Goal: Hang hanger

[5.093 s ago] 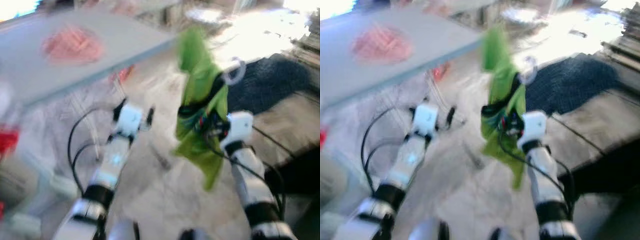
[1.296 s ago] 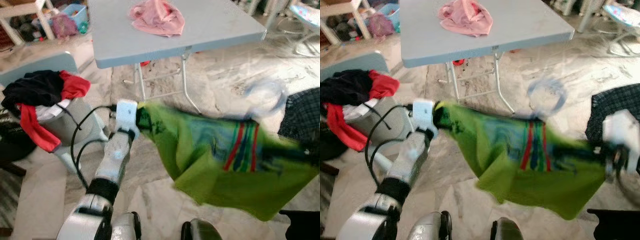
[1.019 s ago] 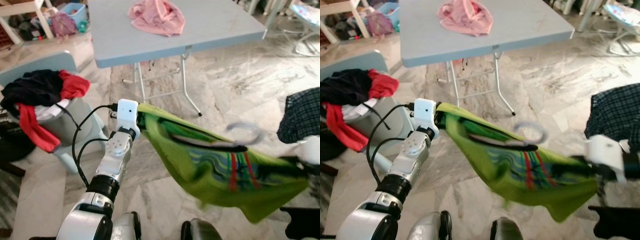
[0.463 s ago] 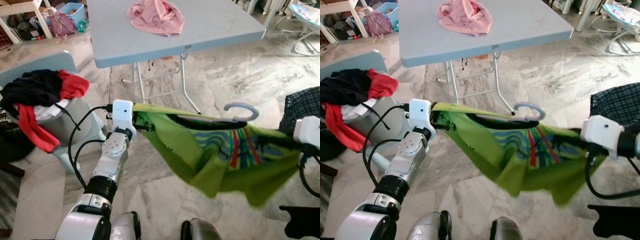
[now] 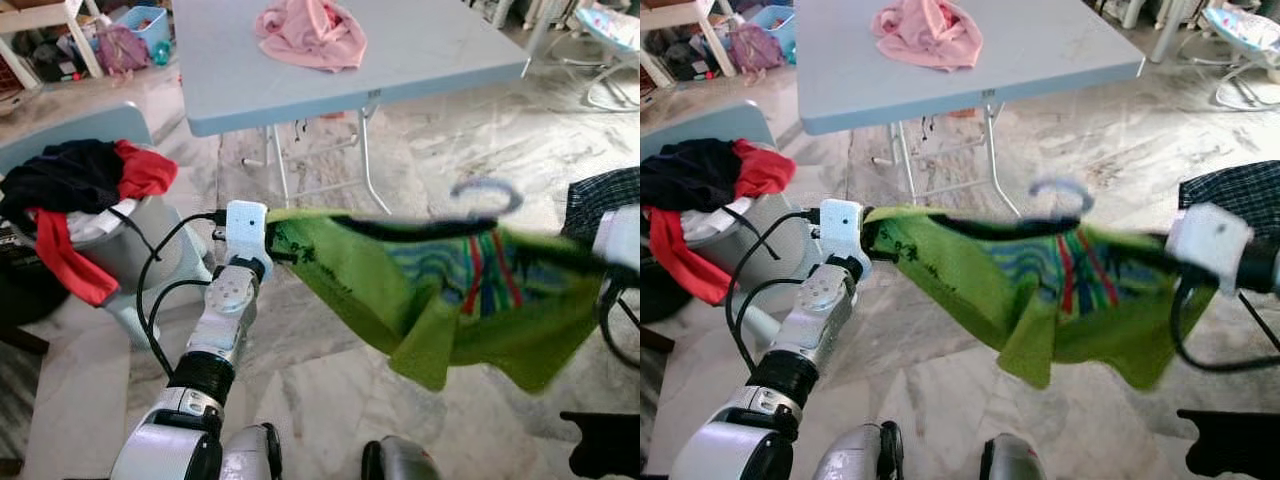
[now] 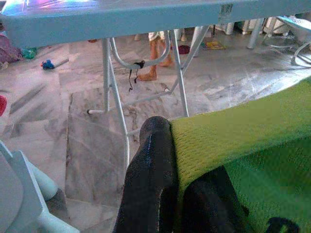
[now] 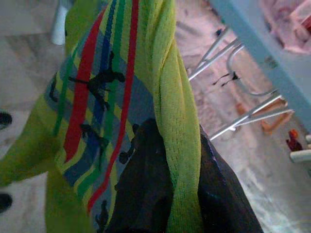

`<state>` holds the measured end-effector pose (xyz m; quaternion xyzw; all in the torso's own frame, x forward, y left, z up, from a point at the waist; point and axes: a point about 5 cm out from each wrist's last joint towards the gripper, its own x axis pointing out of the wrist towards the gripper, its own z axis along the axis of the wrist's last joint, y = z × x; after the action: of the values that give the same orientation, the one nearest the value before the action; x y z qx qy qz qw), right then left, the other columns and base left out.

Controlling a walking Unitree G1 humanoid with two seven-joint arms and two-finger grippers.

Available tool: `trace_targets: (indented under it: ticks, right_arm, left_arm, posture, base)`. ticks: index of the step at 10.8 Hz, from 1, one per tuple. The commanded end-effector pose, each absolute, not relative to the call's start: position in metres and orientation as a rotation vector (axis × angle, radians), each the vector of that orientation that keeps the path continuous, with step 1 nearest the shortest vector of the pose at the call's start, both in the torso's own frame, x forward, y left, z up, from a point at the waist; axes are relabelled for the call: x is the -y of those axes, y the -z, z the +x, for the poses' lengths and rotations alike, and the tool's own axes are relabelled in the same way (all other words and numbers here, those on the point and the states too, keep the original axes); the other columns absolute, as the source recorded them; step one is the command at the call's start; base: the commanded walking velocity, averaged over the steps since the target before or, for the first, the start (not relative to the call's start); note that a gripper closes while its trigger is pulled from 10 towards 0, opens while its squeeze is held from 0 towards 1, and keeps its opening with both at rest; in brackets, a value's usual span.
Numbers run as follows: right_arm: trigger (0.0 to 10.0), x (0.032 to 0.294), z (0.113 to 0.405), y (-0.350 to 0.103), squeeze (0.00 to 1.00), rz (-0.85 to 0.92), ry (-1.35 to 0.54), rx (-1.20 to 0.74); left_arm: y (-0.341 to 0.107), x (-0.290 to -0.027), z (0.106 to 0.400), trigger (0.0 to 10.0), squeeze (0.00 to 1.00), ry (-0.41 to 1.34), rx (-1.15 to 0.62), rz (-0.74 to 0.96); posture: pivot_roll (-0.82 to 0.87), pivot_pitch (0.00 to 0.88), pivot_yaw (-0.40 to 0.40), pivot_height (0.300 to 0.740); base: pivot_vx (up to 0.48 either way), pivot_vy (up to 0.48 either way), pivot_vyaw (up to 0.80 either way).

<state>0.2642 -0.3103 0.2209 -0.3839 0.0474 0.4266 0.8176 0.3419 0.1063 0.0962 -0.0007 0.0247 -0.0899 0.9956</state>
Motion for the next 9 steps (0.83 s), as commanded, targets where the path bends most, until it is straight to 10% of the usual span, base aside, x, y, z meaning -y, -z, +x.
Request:
trace_targets:
  ticks: [1,2,6,8,9]
  right_arm:
    - [10.0,0.331,0.260,-0.253,0.00,-0.790,-0.761,0.006]
    - [10.0,0.325,0.261,-0.262,0.00,-0.715,-0.771,0.076]
    - [10.0,0.301,0.244,-0.239,0.00,-0.588,-1.030,-0.022]
    - [10.0,0.313,0.245,-0.205,0.00,-0.730,-0.984,-0.215]
    - [10.0,0.313,0.253,-0.209,0.00,-0.749,-0.920,-0.165]
  left_arm:
    - [-0.080,-0.141,0.338,6.9,0.00,0.024,-0.133,-0.008]
    - [-0.078,-0.141,0.338,9.9,0.00,0.028,-0.149,-0.017]
    - [-0.102,-0.165,0.357,10.0,0.00,-0.054,-0.093,-0.022]
    - [-0.130,-0.166,0.366,10.0,1.00,-0.008,0.036,-0.069]
    - [-0.129,-0.160,0.364,10.0,1.00,0.034,0.036,-0.071]
  posture:
    - [-0.13,0.152,0.019,0.740]
    - [-0.13,0.150,0.019,0.740]
    - [-0.13,0.147,0.017,0.740]
    - [-0.13,0.150,0.019,0.740]
    - [-0.13,0.150,0.019,0.740]
  base:
    - [0.000,0.000,0.00]
    - [0.000,0.000,0.00]
    - [0.000,0.000,0.00]
    - [0.000,0.000,0.00]
    - [0.000,0.000,0.00]
